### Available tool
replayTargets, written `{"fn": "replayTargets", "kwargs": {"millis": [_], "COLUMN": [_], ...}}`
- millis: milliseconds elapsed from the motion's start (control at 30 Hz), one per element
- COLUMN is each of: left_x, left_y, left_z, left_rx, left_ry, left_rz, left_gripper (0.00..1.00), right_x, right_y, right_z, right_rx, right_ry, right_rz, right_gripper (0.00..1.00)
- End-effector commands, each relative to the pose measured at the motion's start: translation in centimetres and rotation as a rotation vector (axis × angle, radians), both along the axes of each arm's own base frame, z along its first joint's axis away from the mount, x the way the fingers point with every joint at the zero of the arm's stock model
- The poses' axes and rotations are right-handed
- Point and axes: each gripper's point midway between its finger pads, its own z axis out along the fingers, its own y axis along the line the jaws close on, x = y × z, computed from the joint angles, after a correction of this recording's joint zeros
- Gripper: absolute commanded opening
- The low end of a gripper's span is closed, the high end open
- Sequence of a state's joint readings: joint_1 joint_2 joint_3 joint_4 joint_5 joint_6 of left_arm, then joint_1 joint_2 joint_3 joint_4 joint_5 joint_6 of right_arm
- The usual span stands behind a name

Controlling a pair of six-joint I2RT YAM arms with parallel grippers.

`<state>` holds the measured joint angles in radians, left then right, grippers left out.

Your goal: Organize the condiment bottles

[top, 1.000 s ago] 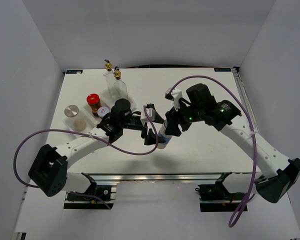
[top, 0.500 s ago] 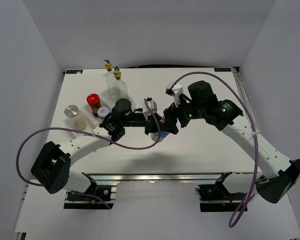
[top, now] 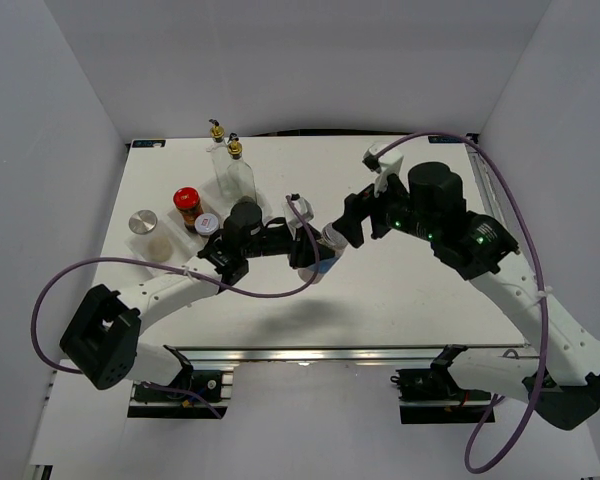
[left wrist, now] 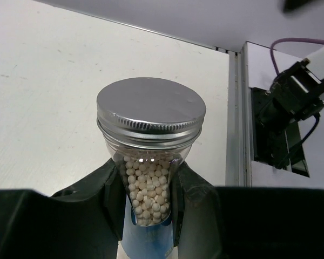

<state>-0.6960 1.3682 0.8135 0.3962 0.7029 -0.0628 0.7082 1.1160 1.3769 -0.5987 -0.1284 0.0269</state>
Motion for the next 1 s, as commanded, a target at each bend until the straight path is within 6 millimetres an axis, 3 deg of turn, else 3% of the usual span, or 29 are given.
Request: {"fn": "replayTargets", "kwargs": {"millis": [0,133,167,200,267,300,367,400,433,567,600,700,833,967], "left_x": [0.9,2.5,2.7,4.1,7.3,9.4,10.3,10.8,10.7,8.9,8.8,6.8,3.8,4.4], "left_y": [0.6,1.6,2.0,3.1,6.6,10.1,13.6,17.1,18.9,26.4,26.5,30.2,35.2,37.8], "left_z": [3.7,4.3,5.4,5.3,5.6,6.2,5.5,5.9,5.0,3.9,3.4,3.3,3.1,1.9], "left_rx": [-0.078,-0.094,-0.126,-0.128,-0.136,-0.158,-0.133,-0.156,-0.137,-0.114,-0.092,-0.130,-0.171,-0.176], "left_ry": [-0.057,-0.032,-0.031,-0.015,0.019,0.019,0.053,0.047,0.058,0.034,0.034,0.005,-0.046,-0.042], "left_rz": [0.090,0.219,0.258,0.369,0.655,0.893,1.095,1.284,1.377,1.759,1.760,1.936,2.178,2.230], "left_gripper": [0.17,0.20,0.20,0.20,0.27,0.28,0.14,0.11,0.11,0.12,0.12,0.14,0.25,0.27], "right_x": [2.8,4.5,4.7,5.2,5.7,6.0,5.9,6.2,6.3,6.7,6.8,7.2,7.7,8.1], "right_y": [-3.2,-6.7,-7.2,-8.2,-9.9,-10.8,-11.7,-11.7,-11.7,-11.6,-11.7,-11.8,-11.8,-11.5], "right_z": [1.9,1.1,0.7,0.0,-0.8,-0.9,-1.5,-1.0,-2.0,-1.9,-2.0,-2.9,-3.6,-4.2], "right_rx": [0.040,0.028,0.021,0.006,-0.014,-0.020,-0.004,0.036,0.039,0.062,0.059,0.049,0.061,0.085], "right_ry": [-0.098,-0.108,-0.106,-0.098,-0.093,-0.104,-0.106,-0.125,-0.122,-0.160,-0.162,-0.158,-0.157,-0.153], "right_rz": [-0.263,-0.496,-0.524,-0.589,-0.685,-0.737,-0.774,-0.787,-0.787,-0.772,-0.775,-0.781,-0.776,-0.739], "right_gripper": [0.89,0.89,0.90,0.89,0.90,0.89,0.89,0.89,0.89,0.89,0.89,0.89,0.89,0.89]}}
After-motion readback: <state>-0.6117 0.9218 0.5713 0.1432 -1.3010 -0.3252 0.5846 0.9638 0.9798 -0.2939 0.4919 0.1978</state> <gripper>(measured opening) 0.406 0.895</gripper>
